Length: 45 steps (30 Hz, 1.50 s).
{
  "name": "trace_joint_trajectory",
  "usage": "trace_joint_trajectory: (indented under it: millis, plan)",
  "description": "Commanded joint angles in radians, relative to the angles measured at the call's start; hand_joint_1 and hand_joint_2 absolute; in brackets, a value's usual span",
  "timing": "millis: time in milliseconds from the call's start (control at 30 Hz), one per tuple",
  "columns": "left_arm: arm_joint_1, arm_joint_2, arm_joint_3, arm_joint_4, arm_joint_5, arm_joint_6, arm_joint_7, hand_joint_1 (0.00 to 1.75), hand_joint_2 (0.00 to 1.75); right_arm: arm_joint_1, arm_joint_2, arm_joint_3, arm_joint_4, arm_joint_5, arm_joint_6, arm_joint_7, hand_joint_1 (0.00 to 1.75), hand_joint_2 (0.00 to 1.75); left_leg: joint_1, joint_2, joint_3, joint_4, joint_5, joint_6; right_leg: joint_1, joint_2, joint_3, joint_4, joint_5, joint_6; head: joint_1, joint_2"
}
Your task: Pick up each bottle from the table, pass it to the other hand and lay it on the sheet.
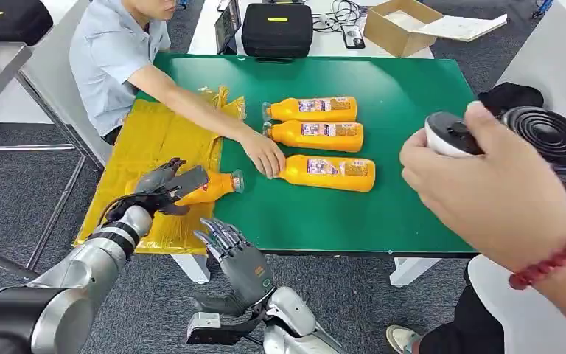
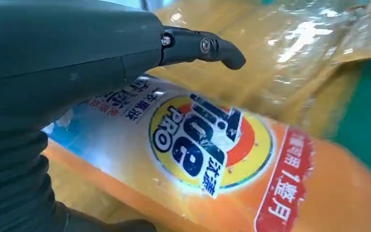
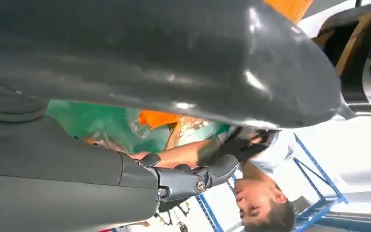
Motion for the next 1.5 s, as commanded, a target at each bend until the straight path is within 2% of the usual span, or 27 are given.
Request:
trace_joint_trajectory:
  millis: [33, 367, 467, 600, 700, 833, 900, 933, 967, 1067, 1100, 1167, 1200, 1267, 1367, 1500]
  plan:
    - [0.002, -0.038, 0.118, 0.007, 0.091, -0.029, -0.093, 0.00, 1.75, -0.035, -0.003, 0.034, 0.056, -0.001, -0.013, 0.003, 0.00, 0.00, 0.001, -0.001, 0.005, 0.000, -0.002, -0.001, 0.001, -0.001, 0.006, -0.001, -0.002, -0.002, 0.000, 0.000]
    - [0.002, -0.038, 0.118, 0.007, 0.091, -0.029, -0.093, 0.00, 1.75, -0.035, -0.003, 0.034, 0.056, -0.001, -0.013, 0.003, 0.00, 0.00, 0.000, 0.001, 0.003, -0.001, -0.001, -0.001, 0.001, 0.000, 0.003, 0.000, -0.001, -0.001, 0.000, 0.000]
    - [0.007, -0.044, 0.174, -0.040, 0.241, -0.099, -0.194, 0.00, 1.75, -0.028, -0.008, 0.038, 0.051, 0.004, -0.004, -0.002, 0.00, 0.00, 0.000, 0.001, 0.005, 0.000, -0.002, -0.001, 0.001, 0.001, 0.004, 0.000, -0.002, -0.001, 0.000, 0.000]
    - [0.024, -0.045, 0.196, -0.119, 0.408, -0.185, -0.240, 0.00, 1.75, -0.025, -0.010, 0.034, 0.051, 0.004, -0.010, -0.005, 0.00, 0.00, 0.001, 0.001, 0.003, 0.000, -0.001, 0.000, 0.001, 0.000, 0.003, 0.000, -0.001, -0.001, 0.000, 0.000]
    - [0.078, -0.037, 0.159, -0.227, 0.499, -0.225, -0.267, 0.00, 1.75, -0.024, -0.016, 0.034, 0.048, 0.006, -0.009, -0.002, 0.00, 0.00, 0.001, 0.002, 0.004, 0.000, -0.002, -0.001, 0.001, 0.001, 0.004, 0.000, -0.002, -0.001, 0.000, 0.000]
    - [0.220, -0.021, 0.061, -0.487, 0.744, -0.216, -0.278, 0.00, 1.75, -0.008, -0.032, -0.010, 0.022, 0.049, -0.026, 0.011, 0.00, 0.00, 0.000, 0.002, 0.004, -0.001, -0.002, -0.001, 0.000, 0.002, 0.003, -0.001, -0.001, -0.001, 0.000, 0.000]
    - [0.321, -0.055, 0.079, -0.686, 0.954, -0.197, -0.260, 0.00, 1.75, 0.043, -0.043, -0.141, -0.077, 0.248, -0.026, 0.026, 0.00, 0.00, 0.000, 0.004, 0.007, -0.001, -0.004, -0.001, 0.001, 0.002, 0.006, -0.001, -0.003, -0.002, 0.000, 0.000]
    - [0.400, -0.069, 0.058, -0.835, 1.090, -0.199, -0.228, 0.00, 1.75, 0.082, -0.039, -0.242, -0.148, 0.362, -0.026, 0.031, 0.00, 0.00, 0.000, 0.003, 0.004, -0.002, -0.002, -0.001, 0.000, 0.002, 0.003, -0.002, -0.001, -0.001, 0.000, 0.000]
    - [0.477, -0.079, 0.042, -0.963, 1.181, -0.201, -0.219, 0.00, 1.75, 0.105, -0.044, -0.309, -0.213, 0.453, -0.026, 0.056, 0.00, 1.75, 0.000, 0.003, 0.005, -0.001, -0.003, -0.001, 0.001, 0.001, 0.005, -0.001, -0.002, -0.002, 0.000, 0.000]
    - [0.675, -0.083, 0.009, -1.231, 1.328, -0.191, -0.200, 0.00, 1.75, 0.135, -0.082, -0.427, -0.293, 0.515, -0.026, 0.125, 0.00, 1.75, 0.000, 0.004, 0.006, 0.000, -0.005, 0.000, 0.001, 0.002, 0.004, -0.001, -0.004, -0.001, -0.001, 0.000]
    - [0.722, -0.084, 0.001, -1.278, 1.358, -0.178, -0.192, 0.00, 1.75, 0.146, -0.098, -0.468, -0.309, 0.502, -0.026, 0.127, 0.00, 1.75, 0.000, 0.005, 0.003, -0.001, -0.003, -0.001, 0.000, 0.003, 0.001, -0.002, -0.001, 0.000, -0.001, 0.000]
    - [0.794, -0.081, -0.027, -1.323, 1.388, -0.161, -0.183, 0.00, 1.75, 0.182, -0.113, -0.589, -0.358, 0.518, -0.026, 0.099, 0.00, 1.75, 0.000, 0.005, 0.008, -0.002, -0.006, 0.000, 0.000, 0.003, 0.007, -0.003, -0.004, -0.001, 0.000, 0.000]
    - [0.808, -0.083, -0.032, -1.327, 1.385, -0.159, -0.194, 0.00, 1.75, 0.190, -0.114, -0.617, -0.366, 0.505, -0.026, 0.087, 0.00, 1.75, 0.000, 0.001, 0.002, 0.000, -0.004, -0.001, 0.000, 0.001, 0.002, -0.002, -0.003, -0.001, -0.001, 0.000]
    - [0.858, -0.083, -0.058, -1.346, 1.349, -0.162, -0.248, 0.00, 1.75, 0.223, -0.123, -0.710, -0.418, 0.545, -0.026, 0.078, 0.00, 1.75, 0.000, 0.002, 0.006, 0.000, -0.006, 0.000, 0.000, 0.001, 0.006, -0.002, -0.005, -0.001, 0.000, 0.000]
    - [0.879, -0.084, -0.065, -1.362, 1.341, -0.161, -0.264, 0.00, 1.75, 0.228, -0.142, -0.729, -0.422, 0.547, -0.026, 0.092, 0.00, 1.75, -0.001, 0.000, 0.001, -0.001, -0.004, -0.001, 0.000, -0.001, 0.001, -0.003, -0.003, -0.001, 0.000, 0.000]
    - [0.904, -0.086, -0.070, -1.395, 1.318, -0.156, -0.282, 0.00, 1.75, 0.223, -0.172, -0.788, -0.436, 0.613, -0.026, 0.158, 0.00, 1.75, -0.001, -0.001, 0.003, 0.000, -0.005, -0.001, 0.000, -0.002, 0.003, -0.003, -0.004, -0.002, 0.000, 0.000]
